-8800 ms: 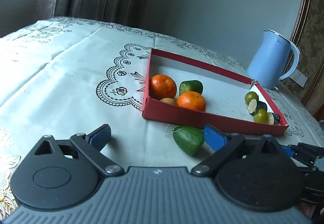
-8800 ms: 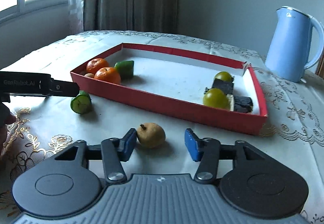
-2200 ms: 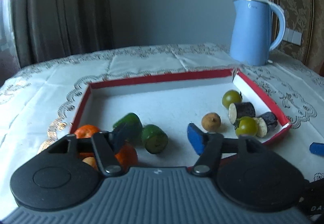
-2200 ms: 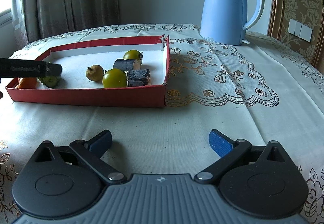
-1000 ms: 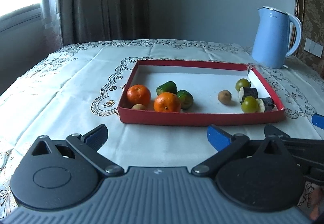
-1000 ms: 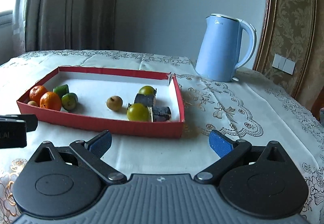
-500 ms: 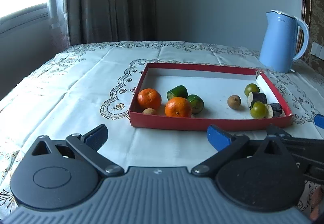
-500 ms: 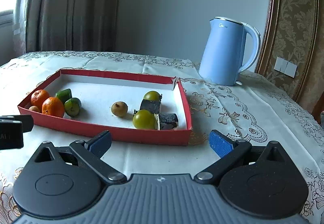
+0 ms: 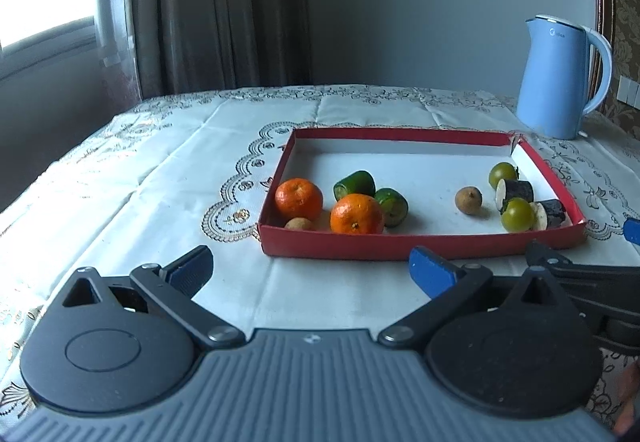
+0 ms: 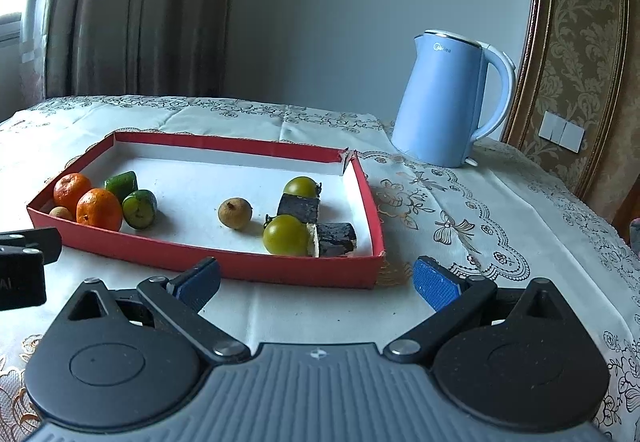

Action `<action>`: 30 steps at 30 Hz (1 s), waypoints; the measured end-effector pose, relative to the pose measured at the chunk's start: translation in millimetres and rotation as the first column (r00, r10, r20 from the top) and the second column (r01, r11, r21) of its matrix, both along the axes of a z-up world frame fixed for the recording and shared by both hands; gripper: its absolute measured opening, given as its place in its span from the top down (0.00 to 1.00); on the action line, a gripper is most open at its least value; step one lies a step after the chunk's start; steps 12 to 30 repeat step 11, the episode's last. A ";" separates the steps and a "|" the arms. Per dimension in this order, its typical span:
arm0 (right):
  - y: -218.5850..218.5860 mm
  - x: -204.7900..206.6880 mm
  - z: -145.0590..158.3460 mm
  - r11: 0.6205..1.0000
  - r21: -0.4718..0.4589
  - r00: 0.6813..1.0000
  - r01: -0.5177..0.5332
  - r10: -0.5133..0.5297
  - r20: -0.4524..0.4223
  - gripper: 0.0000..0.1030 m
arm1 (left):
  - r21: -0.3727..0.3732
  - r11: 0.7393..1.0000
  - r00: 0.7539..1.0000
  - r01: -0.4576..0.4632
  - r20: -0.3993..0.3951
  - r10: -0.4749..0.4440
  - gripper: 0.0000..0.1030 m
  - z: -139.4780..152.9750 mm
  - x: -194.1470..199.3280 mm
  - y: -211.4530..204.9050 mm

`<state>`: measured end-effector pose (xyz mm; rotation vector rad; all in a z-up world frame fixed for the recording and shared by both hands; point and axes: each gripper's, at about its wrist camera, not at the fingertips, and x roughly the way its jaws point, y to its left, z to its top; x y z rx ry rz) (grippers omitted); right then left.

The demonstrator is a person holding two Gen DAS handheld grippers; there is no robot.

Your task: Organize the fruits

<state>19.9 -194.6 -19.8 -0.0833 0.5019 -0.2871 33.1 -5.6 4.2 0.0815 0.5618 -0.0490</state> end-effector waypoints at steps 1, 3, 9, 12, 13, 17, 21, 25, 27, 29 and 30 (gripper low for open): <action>0.3 0.4 -0.2 1.000 -0.001 1.000 -0.001 0.001 -0.002 0.00 | 0.004 1.000 1.000 0.004 0.002 -0.004 0.00 0.3 0.0 -0.6; 0.3 0.4 -0.3 1.000 0.003 1.000 -0.003 0.003 -0.003 0.00 | 0.004 1.000 1.000 0.010 0.005 -0.010 0.00 0.4 -0.6 -1.3; 0.4 0.0 -0.2 1.000 0.005 1.000 -0.007 0.007 -0.003 0.00 | 0.012 1.000 1.000 0.013 0.000 -0.013 0.00 -0.4 -0.4 -2.5; 0.4 -0.3 -0.1 1.000 0.003 1.000 -0.006 0.006 -0.002 0.00 | 0.012 1.000 1.000 0.011 0.006 -0.011 0.00 -0.6 -1.6 -2.5; 0.4 -0.3 -0.1 1.000 0.003 1.000 -0.006 0.006 -0.002 0.00 | 0.012 1.000 1.000 0.011 0.006 -0.011 0.00 -0.6 -1.6 -2.5; 0.4 -0.3 -0.1 1.000 0.003 1.000 -0.006 0.006 -0.002 0.00 | 0.012 1.000 1.000 0.011 0.006 -0.011 0.00 -0.6 -1.6 -2.5; 0.4 -0.3 -0.1 1.000 0.003 1.000 -0.006 0.006 -0.002 0.00 | 0.012 1.000 1.000 0.011 0.006 -0.011 0.00 -0.6 -1.6 -2.5; 0.4 -0.3 -0.1 1.000 0.003 1.000 -0.006 0.006 -0.002 0.00 | 0.012 1.000 1.000 0.011 0.006 -0.011 0.00 -0.6 -1.6 -2.5; 0.4 -0.3 -0.1 1.000 0.003 1.000 -0.006 0.006 -0.002 0.00 | 0.012 1.000 1.000 0.011 0.006 -0.011 0.00 -0.6 -1.6 -2.5; 0.4 -0.3 -0.1 1.000 0.003 1.000 -0.006 0.006 -0.002 0.00 | 0.012 1.000 1.000 0.011 0.006 -0.011 0.00 -0.6 -1.6 -2.5; 0.4 -0.3 -0.1 1.000 0.003 1.000 -0.006 0.006 -0.002 0.00 | 0.012 1.000 1.000 0.011 0.006 -0.011 0.00 -0.6 -1.6 -2.5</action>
